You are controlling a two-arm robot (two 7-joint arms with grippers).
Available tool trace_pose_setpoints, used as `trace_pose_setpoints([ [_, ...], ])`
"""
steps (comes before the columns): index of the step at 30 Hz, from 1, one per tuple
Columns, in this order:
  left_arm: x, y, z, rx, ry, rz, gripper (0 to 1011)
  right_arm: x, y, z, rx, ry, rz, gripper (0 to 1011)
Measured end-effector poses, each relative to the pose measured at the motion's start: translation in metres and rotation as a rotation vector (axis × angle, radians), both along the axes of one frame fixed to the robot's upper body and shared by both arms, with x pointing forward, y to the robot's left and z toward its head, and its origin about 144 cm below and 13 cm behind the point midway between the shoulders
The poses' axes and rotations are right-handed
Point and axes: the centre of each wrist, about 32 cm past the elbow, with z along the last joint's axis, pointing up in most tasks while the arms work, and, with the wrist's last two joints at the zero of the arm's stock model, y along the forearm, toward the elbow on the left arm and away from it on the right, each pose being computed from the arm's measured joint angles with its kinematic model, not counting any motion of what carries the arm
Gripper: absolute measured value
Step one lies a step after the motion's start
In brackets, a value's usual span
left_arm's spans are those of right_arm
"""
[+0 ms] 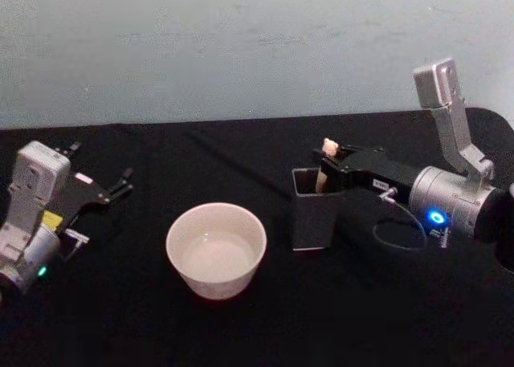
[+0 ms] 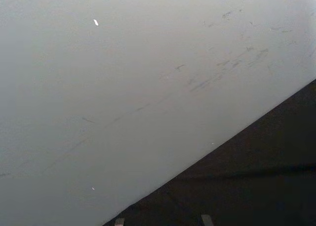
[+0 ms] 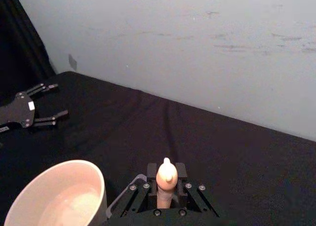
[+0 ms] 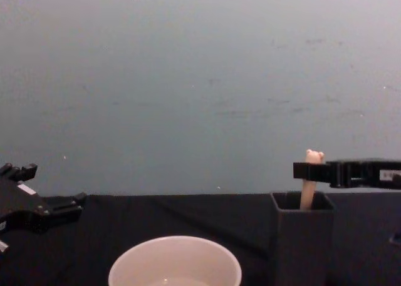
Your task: Pick up the stirring spoon with one hand, stir inside the cup, then place it back in its original position.
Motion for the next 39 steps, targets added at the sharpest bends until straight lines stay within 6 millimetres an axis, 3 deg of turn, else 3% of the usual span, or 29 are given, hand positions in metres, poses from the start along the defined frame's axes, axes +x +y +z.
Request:
trace_pose_setpoints([
  [39,0.0000,0.0000,0.0000,0.000,0.000,0.000,1001,-0.0069,-0.0045,-0.0067,-0.007,0.027,-0.022,223],
])
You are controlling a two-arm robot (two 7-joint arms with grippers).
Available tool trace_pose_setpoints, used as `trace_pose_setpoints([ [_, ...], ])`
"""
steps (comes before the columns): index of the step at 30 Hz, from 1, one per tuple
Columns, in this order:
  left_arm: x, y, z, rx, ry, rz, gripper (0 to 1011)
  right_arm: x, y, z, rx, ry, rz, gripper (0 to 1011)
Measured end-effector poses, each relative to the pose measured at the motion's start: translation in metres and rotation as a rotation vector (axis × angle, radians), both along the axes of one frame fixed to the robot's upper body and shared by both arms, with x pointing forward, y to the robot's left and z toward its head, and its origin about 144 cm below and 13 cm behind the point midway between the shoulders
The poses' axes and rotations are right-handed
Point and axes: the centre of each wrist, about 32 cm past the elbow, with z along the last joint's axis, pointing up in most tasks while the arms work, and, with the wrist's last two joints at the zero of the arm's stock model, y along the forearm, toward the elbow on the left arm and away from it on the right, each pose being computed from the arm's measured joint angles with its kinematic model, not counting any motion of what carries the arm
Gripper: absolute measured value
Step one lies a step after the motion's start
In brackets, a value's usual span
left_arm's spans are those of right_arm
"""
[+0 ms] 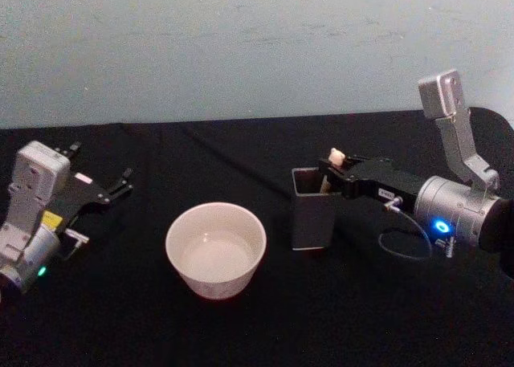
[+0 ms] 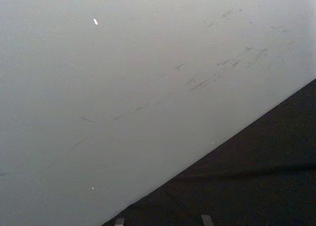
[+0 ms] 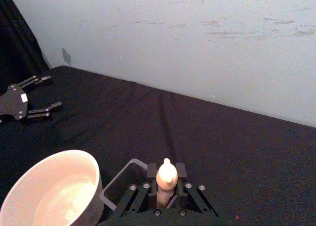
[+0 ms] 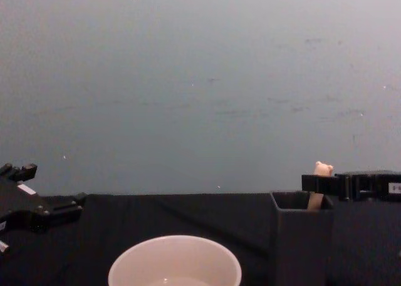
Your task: Pick up the stirring spoon with one hand, stir inside the cup, then place it back in its original position.
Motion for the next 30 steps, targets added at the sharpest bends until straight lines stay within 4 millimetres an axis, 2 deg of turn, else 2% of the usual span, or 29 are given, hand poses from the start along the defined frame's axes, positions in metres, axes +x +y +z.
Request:
trace_pose_setpoints([
  [15,0.0000,0.0000,0.0000,0.000,0.000,0.000,1001,0.0002,0.0005,0.0003,0.000,-0.002,0.001,223],
  [18,0.0000,0.0000,0.0000,0.000,0.000,0.000,1001,0.0003,0.0005,0.0003,0.000,-0.002,0.001,270],
  [28,0.0000,0.0000,0.0000,0.000,0.000,0.000,1001,0.0004,0.0006,0.0002,0.000,-0.001,0.001,582],
  [29,0.0000,0.0000,0.0000,0.000,0.000,0.000,1001,0.0005,0.0006,0.0002,0.000,-0.001,0.001,647],
  [30,0.0000,0.0000,0.0000,0.000,0.000,0.000,1001,0.0005,0.0005,0.0002,0.000,-0.001,0.001,647],
])
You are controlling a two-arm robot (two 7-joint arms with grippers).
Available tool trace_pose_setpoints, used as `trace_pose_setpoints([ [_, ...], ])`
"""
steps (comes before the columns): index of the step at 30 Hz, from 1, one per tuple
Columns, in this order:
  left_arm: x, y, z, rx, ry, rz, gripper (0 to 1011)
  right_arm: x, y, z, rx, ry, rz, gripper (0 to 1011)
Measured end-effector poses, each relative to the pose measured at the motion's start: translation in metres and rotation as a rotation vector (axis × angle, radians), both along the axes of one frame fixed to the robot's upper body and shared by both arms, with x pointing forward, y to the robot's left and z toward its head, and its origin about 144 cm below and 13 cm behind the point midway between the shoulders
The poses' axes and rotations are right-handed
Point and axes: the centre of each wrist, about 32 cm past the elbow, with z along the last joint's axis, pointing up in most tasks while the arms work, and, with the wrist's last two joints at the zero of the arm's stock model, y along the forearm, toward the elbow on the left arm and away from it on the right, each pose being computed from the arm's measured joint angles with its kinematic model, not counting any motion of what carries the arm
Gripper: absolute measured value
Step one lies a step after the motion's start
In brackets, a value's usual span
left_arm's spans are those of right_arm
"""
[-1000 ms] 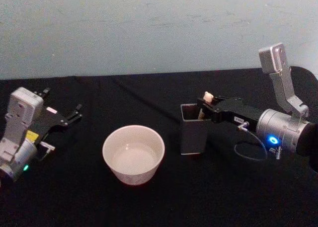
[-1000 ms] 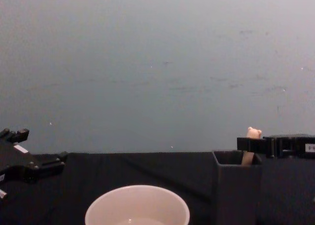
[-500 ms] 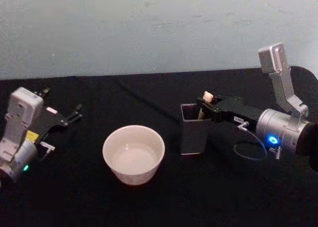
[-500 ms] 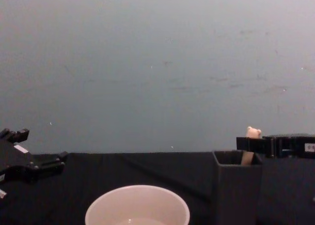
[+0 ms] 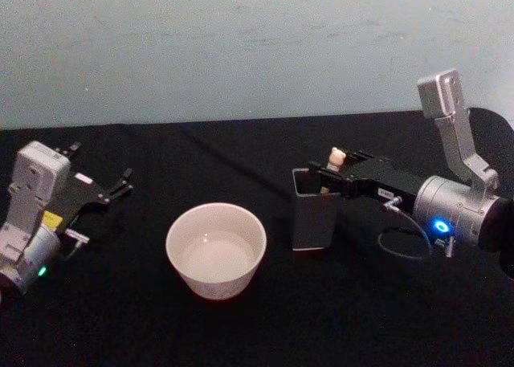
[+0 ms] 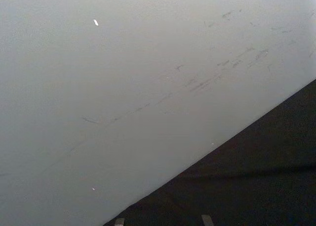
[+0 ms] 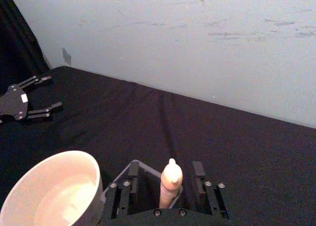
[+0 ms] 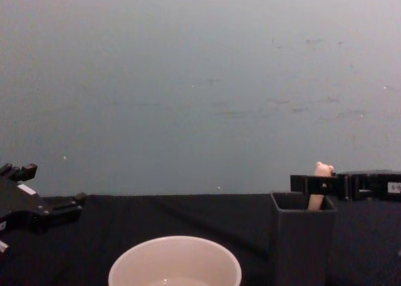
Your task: Pick up the stirring spoon with one hand, stir inside the cup, then place it back in its original position.
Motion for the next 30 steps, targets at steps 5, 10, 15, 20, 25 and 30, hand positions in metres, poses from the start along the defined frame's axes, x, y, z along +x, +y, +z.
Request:
trace_pose_setpoints([
  [5,0.000,0.000,0.000,0.000,0.000,0.000,1001,0.000,0.000,0.000,0.000,0.000,0.000,816],
  [10,0.000,0.000,0.000,0.000,0.000,0.000,1001,0.000,0.000,0.000,0.000,0.000,0.000,938],
  [15,0.000,0.000,0.000,0.000,0.000,0.000,1001,0.000,0.000,0.000,0.001,-0.004,-0.002,1002],
  [20,0.000,0.000,0.000,0.000,0.000,0.000,1001,-0.001,0.001,0.005,0.015,-0.033,-0.014,1002],
  [25,0.000,0.000,0.000,0.000,0.000,0.000,1001,0.001,0.002,0.014,0.063,-0.106,-0.076,1002],
  [30,0.000,0.000,0.000,0.000,0.000,0.000,1001,0.003,0.004,0.021,0.100,-0.187,-0.192,1002],
])
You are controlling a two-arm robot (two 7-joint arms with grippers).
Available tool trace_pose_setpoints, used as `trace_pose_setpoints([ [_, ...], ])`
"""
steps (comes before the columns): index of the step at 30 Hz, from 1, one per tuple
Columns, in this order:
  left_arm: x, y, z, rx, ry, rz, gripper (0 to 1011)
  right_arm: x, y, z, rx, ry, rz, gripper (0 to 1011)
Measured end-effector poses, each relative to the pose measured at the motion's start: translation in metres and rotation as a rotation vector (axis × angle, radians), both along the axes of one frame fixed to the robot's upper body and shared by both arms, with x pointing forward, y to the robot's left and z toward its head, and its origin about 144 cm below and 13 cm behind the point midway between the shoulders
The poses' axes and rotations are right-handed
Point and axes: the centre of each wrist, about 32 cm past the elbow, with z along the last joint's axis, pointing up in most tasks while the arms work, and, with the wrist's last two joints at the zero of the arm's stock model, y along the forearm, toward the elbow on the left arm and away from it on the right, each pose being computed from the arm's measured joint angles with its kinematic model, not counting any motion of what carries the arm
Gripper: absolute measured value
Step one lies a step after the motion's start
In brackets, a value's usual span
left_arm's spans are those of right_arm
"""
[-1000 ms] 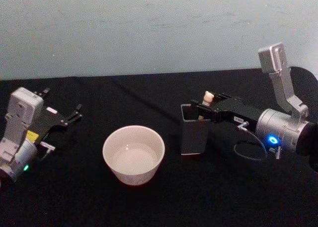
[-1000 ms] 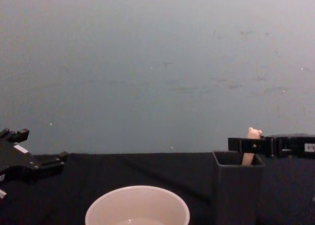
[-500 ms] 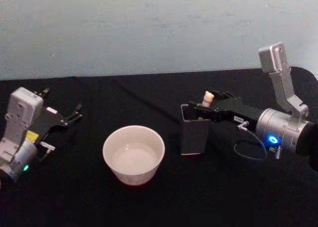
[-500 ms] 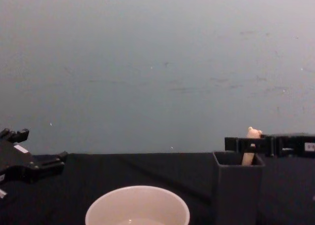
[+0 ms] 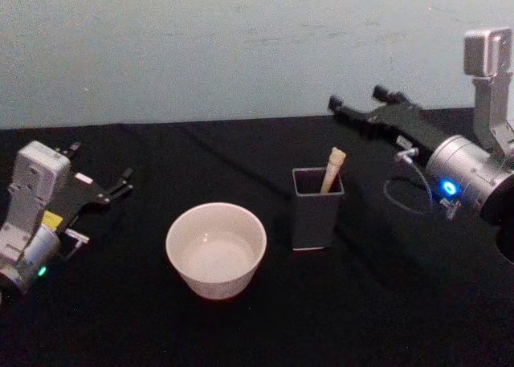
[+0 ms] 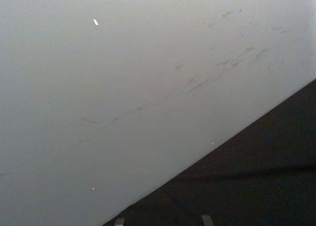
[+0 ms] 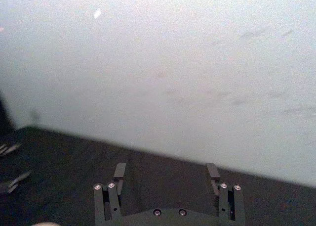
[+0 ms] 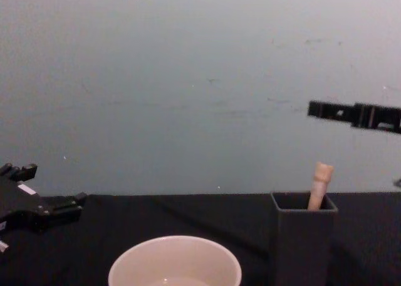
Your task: Pick up the stirring spoon with one hand, stir inside the cup, then place it back in its original position.
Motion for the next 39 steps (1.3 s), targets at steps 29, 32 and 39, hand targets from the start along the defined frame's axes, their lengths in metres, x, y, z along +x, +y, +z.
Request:
trace_pose_setpoints([
  [29,0.000,0.000,0.000,0.000,0.000,0.000,1001,-0.021,0.008,-0.090,-0.275,0.049,-0.342,1002],
  [32,0.000,0.000,0.000,0.000,0.000,0.000,1001,-0.021,0.008,-0.090,-0.275,0.049,-0.342,1002],
  [39,0.000,0.000,0.000,0.000,0.000,0.000,1001,-0.021,0.008,-0.090,-0.275,0.048,-0.341,1002],
])
